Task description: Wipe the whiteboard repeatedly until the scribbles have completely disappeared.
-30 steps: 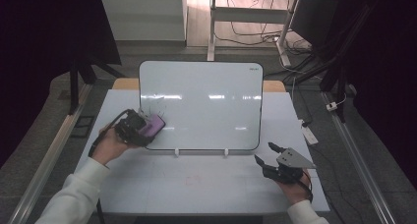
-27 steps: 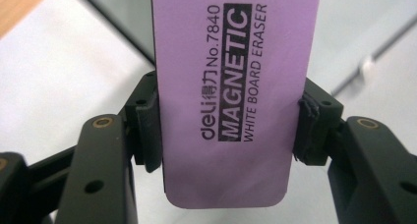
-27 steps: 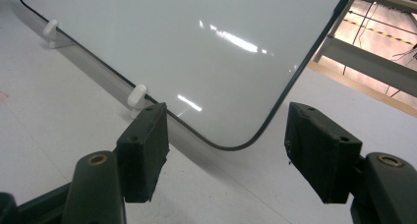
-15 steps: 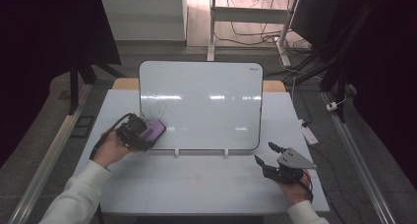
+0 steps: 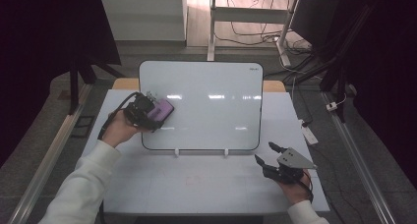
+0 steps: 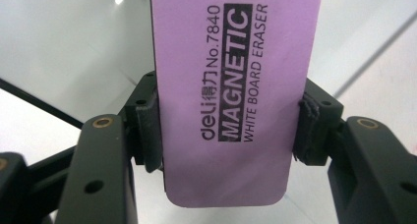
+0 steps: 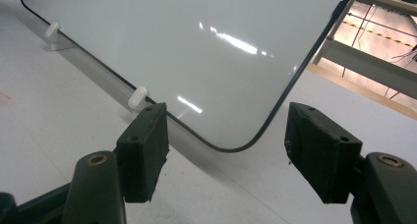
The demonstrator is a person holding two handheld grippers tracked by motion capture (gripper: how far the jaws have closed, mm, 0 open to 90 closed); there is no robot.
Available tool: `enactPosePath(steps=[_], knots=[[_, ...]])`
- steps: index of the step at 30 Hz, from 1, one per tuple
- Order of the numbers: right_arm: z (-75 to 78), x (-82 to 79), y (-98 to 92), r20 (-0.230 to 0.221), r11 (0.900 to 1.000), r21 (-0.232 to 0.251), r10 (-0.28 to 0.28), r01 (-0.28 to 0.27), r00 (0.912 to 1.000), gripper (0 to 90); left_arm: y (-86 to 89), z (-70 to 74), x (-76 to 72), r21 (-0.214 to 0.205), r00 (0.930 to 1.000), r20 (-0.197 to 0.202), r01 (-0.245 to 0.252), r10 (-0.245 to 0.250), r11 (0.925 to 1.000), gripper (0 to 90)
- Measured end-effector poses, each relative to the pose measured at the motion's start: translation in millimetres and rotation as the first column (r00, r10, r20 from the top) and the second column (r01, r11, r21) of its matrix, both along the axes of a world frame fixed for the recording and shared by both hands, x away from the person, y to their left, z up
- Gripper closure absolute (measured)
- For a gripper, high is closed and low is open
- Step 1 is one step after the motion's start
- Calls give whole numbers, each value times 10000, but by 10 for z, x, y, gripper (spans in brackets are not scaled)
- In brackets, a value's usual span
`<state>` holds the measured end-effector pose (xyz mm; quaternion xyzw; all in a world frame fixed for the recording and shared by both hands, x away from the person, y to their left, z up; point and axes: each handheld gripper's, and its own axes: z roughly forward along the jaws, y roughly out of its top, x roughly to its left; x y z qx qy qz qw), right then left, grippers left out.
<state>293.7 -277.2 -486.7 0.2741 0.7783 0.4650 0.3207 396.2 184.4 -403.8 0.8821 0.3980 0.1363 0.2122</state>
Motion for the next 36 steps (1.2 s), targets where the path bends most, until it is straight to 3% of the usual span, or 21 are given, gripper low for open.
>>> enactPosePath(steps=[4,8,12,16,20,25,29,31,34,36], knots=[[-3,1,-5,5,10000,21,37,-37,10000,323,81,69,53,-260,9999,-44,-165,164,9995,407],[3,0,-4,0,10000,32,52,-52,10000,322,54,26,43,-277,9998,-175,10,-15,9996,407],[7,-5,4,33,10000,7,43,-43,10000,323,-91,-70,8,-416,9976,-459,502,-521,9979,407],[7,-5,6,23,10000,26,55,-55,10000,323,-230,-260,-103,-402,9910,-891,963,-996,9945,407],[4,-7,11,12,10000,19,83,-83,10000,322,-149,-370,-201,-301,9884,-1166,943,-972,9951,407],[10,-10,15,54,10000,9,60,-60,10000,323,78,-210,-110,-531,9942,-1015,300,-353,9981,407],[20,-11,12,110,10000,19,40,-40,9999,323,41,-13,-6,91,9984,-571,-34,39,10000,407],[17,-6,7,95,10000,38,43,-43,9999,323,31,47,24,206,9984,-516,-210,220,9996,407],[6,-5,8,42,10000,12,73,-73,10000,322,-25,14,43,498,9972,-705,-209,244,9985,408],[8,-11,10,68,10000,7,84,-84,9999,323,-92,-45,6,669,9957,-927,52,10,9977,408]])
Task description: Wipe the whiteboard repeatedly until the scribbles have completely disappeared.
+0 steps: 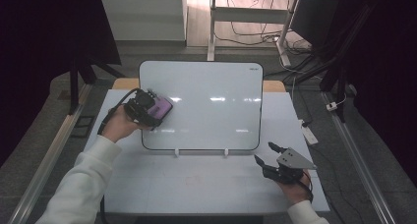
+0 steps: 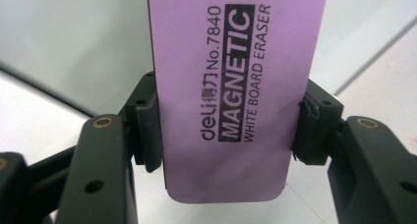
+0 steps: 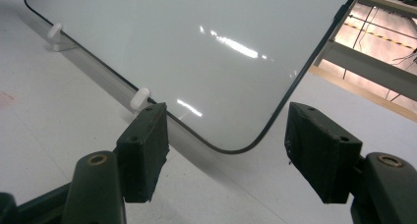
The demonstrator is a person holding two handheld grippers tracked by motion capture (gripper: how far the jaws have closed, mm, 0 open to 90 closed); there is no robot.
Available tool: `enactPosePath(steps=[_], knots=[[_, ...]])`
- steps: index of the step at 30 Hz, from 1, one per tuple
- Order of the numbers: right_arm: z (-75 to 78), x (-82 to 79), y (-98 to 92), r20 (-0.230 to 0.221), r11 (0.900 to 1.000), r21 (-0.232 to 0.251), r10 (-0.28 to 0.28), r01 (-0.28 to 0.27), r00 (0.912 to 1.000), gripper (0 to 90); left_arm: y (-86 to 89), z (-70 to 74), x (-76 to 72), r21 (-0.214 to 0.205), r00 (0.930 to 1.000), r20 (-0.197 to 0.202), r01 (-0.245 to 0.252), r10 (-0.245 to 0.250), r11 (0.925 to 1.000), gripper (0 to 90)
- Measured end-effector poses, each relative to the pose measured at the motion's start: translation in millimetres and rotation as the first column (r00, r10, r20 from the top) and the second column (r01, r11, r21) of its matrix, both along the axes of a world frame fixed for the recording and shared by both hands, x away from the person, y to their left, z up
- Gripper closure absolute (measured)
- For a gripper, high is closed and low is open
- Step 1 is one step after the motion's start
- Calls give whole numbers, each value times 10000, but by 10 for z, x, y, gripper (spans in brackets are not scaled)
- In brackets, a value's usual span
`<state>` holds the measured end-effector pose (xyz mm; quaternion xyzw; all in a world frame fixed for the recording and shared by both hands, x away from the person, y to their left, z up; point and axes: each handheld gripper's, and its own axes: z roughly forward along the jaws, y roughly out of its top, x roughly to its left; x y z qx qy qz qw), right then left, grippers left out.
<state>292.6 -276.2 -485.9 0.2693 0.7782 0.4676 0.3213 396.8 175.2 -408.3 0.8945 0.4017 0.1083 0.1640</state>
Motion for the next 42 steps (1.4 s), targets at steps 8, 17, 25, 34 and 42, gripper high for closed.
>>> enactPosePath(steps=[8,17,25,34,42], knots=[[9,-3,5,34,10000,6,1,-1,10000,322,-44,-56,-46,278,9985,-329,447,-437,9986,407],[7,-1,-1,28,10000,18,-2,2,10000,322,336,5,-74,418,9976,-159,-673,681,9969,408],[17,-8,27,63,10000,19,42,-42,10000,322,178,-400,-303,70,9973,-711,159,-153,9998,408],[81,-90,328,-277,9973,457,588,-575,9979,320,-157,-237,-684,-1382,9829,1526,1241,-1026,9826,407],[99,-148,474,-872,9843,1505,1060,-920,9905,326,-559,-356,-921,-2160,9525,2576,2205,-1623,9512,406]])
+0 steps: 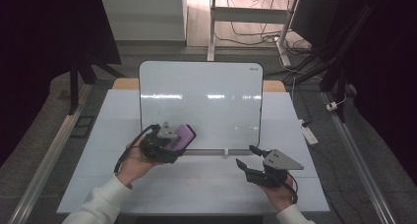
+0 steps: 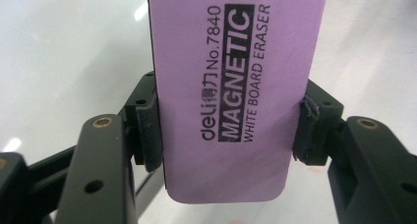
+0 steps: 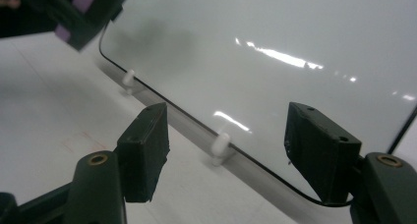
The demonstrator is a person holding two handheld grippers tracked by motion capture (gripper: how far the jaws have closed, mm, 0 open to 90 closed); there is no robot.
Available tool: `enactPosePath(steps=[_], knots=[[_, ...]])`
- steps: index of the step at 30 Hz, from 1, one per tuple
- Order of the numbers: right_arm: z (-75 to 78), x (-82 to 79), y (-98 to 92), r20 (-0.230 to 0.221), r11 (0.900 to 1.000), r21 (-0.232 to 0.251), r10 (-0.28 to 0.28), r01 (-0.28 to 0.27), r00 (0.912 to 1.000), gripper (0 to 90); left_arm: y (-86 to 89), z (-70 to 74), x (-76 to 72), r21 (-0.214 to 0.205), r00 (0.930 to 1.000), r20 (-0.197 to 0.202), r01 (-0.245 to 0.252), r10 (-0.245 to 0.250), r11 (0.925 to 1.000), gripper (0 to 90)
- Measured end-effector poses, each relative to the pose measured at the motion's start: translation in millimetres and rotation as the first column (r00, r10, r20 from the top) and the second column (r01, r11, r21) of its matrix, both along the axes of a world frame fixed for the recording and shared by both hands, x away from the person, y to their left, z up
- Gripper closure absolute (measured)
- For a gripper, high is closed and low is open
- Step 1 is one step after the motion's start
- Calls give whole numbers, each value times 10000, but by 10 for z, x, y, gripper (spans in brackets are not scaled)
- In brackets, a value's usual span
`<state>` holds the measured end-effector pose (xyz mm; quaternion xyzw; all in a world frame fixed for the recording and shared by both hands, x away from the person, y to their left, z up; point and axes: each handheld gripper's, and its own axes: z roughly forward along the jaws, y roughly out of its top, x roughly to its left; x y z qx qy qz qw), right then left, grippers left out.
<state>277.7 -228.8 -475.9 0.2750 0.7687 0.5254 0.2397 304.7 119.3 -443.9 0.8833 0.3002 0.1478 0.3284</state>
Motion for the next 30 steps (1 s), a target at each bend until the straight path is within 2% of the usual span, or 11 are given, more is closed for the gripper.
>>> enactPosePath(steps=[4,10,13,17,21,24,27,29,30], knots=[[22,4,45,-508,9975,712,11,25,9987,326,-162,-63,-81,-318,9990,447,113,-99,9994,406],[74,-13,158,-1230,9884,1485,-151,335,9923,330,-370,-129,-125,-484,9968,760,299,-262,9984,406],[62,4,206,-1687,9811,1864,-197,515,9855,336,-450,-162,-117,-590,9961,847,283,-233,9979,406],[25,14,306,-2136,9752,2108,-220,681,9767,340,-554,-204,-111,-641,9947,1021,218,-151,9977,406],[-6,28,418,-2563,9609,2649,-98,800,9665,353,-671,-262,-90,-547,9948,1009,190,-134,9983,406],[-7,23,503,-2739,9521,2947,26,813,9617,389,-753,-307,-78,-595,9958,869,334,-281,9977,406],[-9,35,571,-2878,9499,2901,-293,1163,9573,469,-838,-315,-113,-587,9939,994,538,-478,9968,405],[-21,49,592,-3035,9417,3151,-182,1184,9526,559,-874,-311,-131,-531,9921,1168,532,-467,9972,405],[-20,48,596,-3046,9383,3246,-156,1191,9524,572,-873,-310,-129,-587,9919,1197,505,-432,9970,404]])
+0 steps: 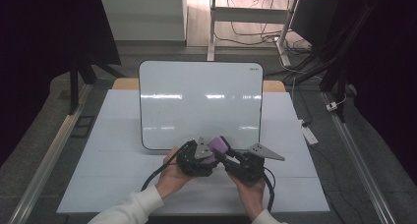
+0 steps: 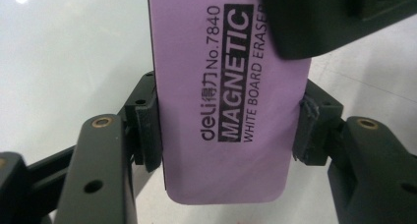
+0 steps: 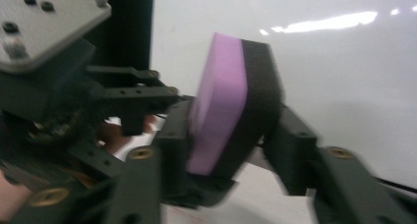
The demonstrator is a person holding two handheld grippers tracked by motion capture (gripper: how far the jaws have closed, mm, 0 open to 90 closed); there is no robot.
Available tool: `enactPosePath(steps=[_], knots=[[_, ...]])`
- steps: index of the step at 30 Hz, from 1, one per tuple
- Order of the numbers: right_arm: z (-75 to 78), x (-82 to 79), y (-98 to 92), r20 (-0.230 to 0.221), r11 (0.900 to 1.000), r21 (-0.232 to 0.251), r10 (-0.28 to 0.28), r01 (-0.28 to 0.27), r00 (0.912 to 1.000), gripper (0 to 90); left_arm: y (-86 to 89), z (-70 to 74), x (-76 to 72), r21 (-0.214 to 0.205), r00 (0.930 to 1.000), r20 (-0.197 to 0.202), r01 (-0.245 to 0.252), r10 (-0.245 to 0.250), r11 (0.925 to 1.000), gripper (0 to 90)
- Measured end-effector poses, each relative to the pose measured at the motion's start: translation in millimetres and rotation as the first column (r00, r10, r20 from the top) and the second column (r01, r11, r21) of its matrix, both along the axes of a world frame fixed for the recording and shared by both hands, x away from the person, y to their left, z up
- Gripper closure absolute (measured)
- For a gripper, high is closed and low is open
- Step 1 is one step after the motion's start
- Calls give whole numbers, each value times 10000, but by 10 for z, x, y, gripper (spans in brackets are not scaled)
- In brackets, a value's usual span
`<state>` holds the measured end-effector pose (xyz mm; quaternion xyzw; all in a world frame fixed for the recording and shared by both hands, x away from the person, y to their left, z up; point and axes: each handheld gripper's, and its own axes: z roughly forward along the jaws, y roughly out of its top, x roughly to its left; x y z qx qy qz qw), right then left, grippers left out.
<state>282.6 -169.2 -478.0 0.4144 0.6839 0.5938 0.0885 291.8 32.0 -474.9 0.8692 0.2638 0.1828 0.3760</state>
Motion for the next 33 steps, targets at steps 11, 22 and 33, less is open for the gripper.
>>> enactPosePath(steps=[11,22,33], knots=[[398,42,-279,662,9727,-1578,-1616,1702,9846,626,469,129,-161,-609,9997,-169,-168,158,9980,257],[543,527,-476,-440,8644,-4115,-3356,2891,9410,624,1613,-87,-427,-831,9684,-1660,-2020,1864,9758,255],[527,687,-159,125,8206,-4650,-3691,3321,9293,604,2204,-238,-581,-1531,9271,-2134,-3433,3082,9267,260]])
